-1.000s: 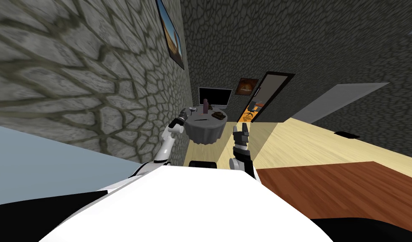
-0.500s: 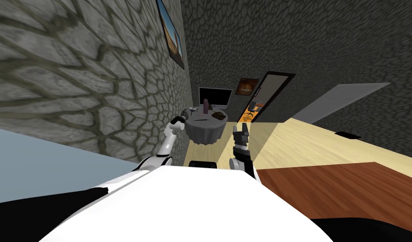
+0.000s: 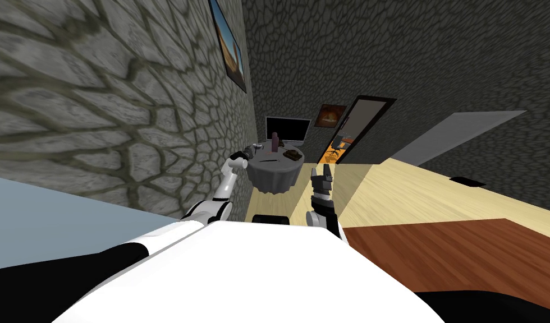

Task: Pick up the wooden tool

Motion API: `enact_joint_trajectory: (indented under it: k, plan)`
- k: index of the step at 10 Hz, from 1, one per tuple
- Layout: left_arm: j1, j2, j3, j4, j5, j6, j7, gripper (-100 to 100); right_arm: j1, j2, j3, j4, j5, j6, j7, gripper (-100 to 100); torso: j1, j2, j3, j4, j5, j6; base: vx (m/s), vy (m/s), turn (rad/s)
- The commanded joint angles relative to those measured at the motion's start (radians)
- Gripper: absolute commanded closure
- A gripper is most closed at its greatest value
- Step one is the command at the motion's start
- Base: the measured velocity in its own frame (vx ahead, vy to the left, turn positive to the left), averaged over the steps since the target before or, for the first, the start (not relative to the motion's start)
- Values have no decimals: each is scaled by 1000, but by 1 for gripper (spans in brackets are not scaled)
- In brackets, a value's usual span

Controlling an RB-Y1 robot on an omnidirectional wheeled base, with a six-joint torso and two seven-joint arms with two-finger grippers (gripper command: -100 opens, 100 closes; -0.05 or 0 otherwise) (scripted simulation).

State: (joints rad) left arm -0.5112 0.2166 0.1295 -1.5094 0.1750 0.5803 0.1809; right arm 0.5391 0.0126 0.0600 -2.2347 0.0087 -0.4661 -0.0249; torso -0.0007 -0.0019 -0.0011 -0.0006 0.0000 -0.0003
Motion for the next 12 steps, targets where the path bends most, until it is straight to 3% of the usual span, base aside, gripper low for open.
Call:
enact_joint_trajectory:
  k: [1, 2, 4, 5, 7, 8, 10, 11, 12]
  plan:
    - [-14, -1, 1, 12, 0, 44, 2, -100, 0, 0, 0, 0, 0, 0, 0, 0, 0, 0, 0, 0, 0, 0, 11, -4, 0]
    - [-60, 4, 10, 59, 11, 76, 15, -100, 0, 0, 0, 0, 0, 0, 0, 0, 0, 1, 0, 0, 0, 0, 22, -5, 18]
    - [-78, 4, 10, 77, 11, 124, 15, -100, 0, 0, 0, 0, 0, 0, 0, 0, 0, 0, 0, 0, 0, 0, 21, -6, 4]
    - [-120, 7, 18, 115, 21, 162, 26, -100, 0, 0, 0, 0, 0, 0, 0, 0, 0, 1, 0, 0, 0, 0, 26, -8, 25]
    - [-140, 7, 18, 141, 21, 203, 26, -100, 0, 0, 0, 0, 0, 0, 0, 0, 0, 0, 0, 0, 0, 0, 21, -7, 3]
    - [-186, 9, 26, 184, 30, 242, 37, -100, 0, 0, 0, 0, 0, 0, 0, 0, 0, 1, 0, 0, 0, 0, 32, -8, 25]
    - [-201, 9, 26, 205, 30, 280, 37, -100, 0, 0, 0, 0, 0, 0, 0, 0, -1, 0, 0, 0, 0, 0, 25, -14, 7]
    - [-245, 9, 34, 248, 39, 319, 46, -100, 0, 0, 0, 0, 0, 0, 0, 0, 0, 0, 0, 0, 0, 0, 31, -13, 24]
    - [-261, 9, 34, 268, 39, 343, 46, -100, 0, 0, 0, 0, 0, 0, 0, 0, -1, 0, 0, 0, 0, 0, 35, -16, 16]
